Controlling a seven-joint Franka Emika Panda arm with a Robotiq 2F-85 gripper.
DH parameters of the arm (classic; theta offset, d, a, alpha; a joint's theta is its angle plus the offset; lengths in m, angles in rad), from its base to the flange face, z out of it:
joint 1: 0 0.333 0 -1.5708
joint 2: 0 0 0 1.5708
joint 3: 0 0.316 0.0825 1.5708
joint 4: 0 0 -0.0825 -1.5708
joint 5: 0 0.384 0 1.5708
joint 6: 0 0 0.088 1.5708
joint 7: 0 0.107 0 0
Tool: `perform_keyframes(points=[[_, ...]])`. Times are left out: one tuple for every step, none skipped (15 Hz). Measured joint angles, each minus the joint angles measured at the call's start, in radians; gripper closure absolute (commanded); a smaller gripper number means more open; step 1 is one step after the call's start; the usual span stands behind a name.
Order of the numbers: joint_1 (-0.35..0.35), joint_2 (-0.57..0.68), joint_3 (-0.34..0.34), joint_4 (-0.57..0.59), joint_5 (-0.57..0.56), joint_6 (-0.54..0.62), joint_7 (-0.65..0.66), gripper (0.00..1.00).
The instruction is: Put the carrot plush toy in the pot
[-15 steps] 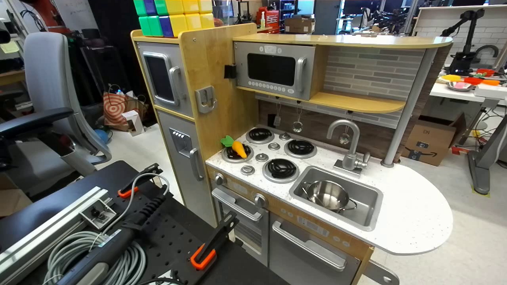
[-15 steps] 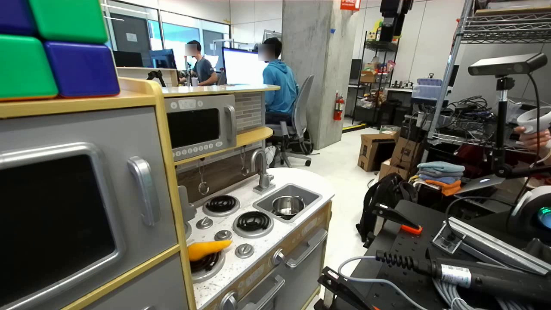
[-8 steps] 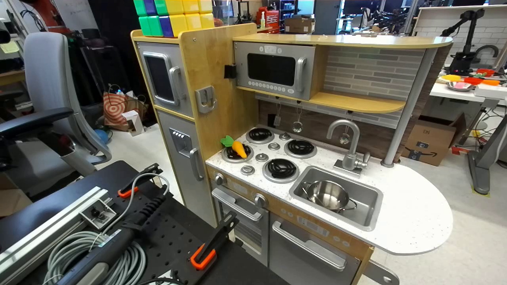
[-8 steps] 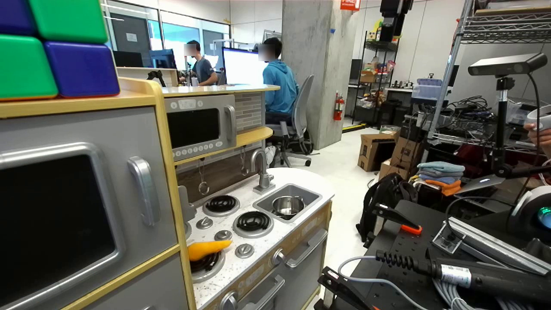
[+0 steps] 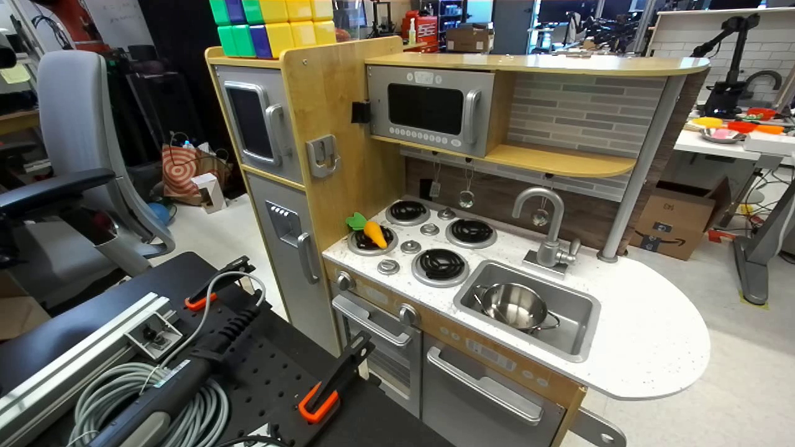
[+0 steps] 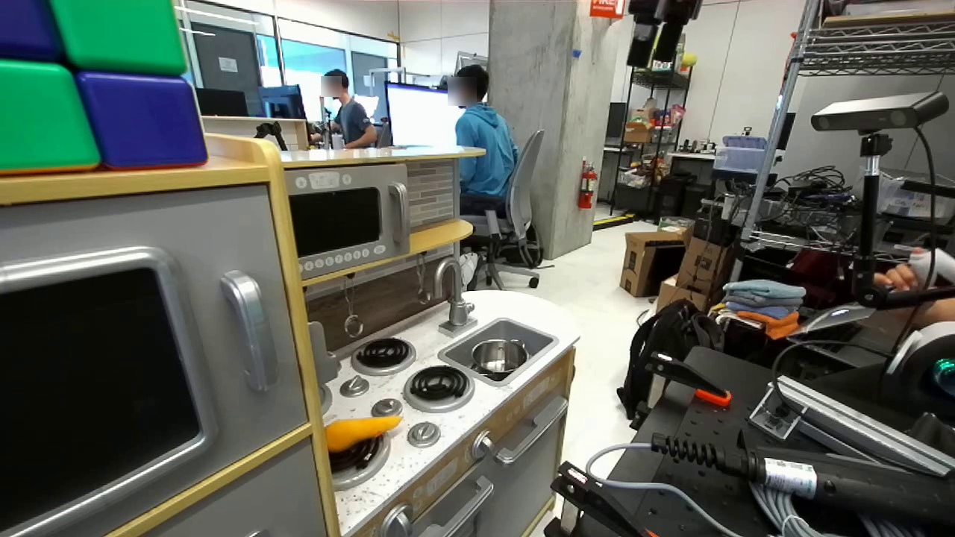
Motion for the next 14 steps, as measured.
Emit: perform_keyframes(points=[[0.008,0.010,0.004,-0.016,0.027,0.071,0.032,0.00],[0.019,0.028,0.013,-0.034,0.050,0.153,0.062,0.00],[0.035,0.051,0.026,-0.050,0.054,0.230,0.069,0.00],[0.051,0.083,0.044,-0.068,0.053,0.289,0.070,0.00],[0.070,0.123,0.061,-0.079,0.053,0.310,0.060,0.00],[0.090,0.168,0.074,-0.081,0.053,0.312,0.050,0.00],[0.108,0.214,0.084,-0.078,0.053,0.312,0.035,0.00],[0.126,0.261,0.087,-0.067,0.058,0.312,0.005,0.00],[0.140,0.307,0.084,-0.049,0.070,0.312,-0.040,0.00],[0.147,0.353,0.080,-0.023,0.081,0.312,-0.098,0.00],[0.149,0.397,0.074,0.008,0.093,0.312,-0.163,0.00],[0.149,0.442,0.067,0.042,0.106,0.311,-0.233,0.00],[0.149,0.481,0.061,0.075,0.120,0.307,-0.301,0.00],[0.148,0.517,0.060,0.108,0.123,0.281,-0.352,0.00]])
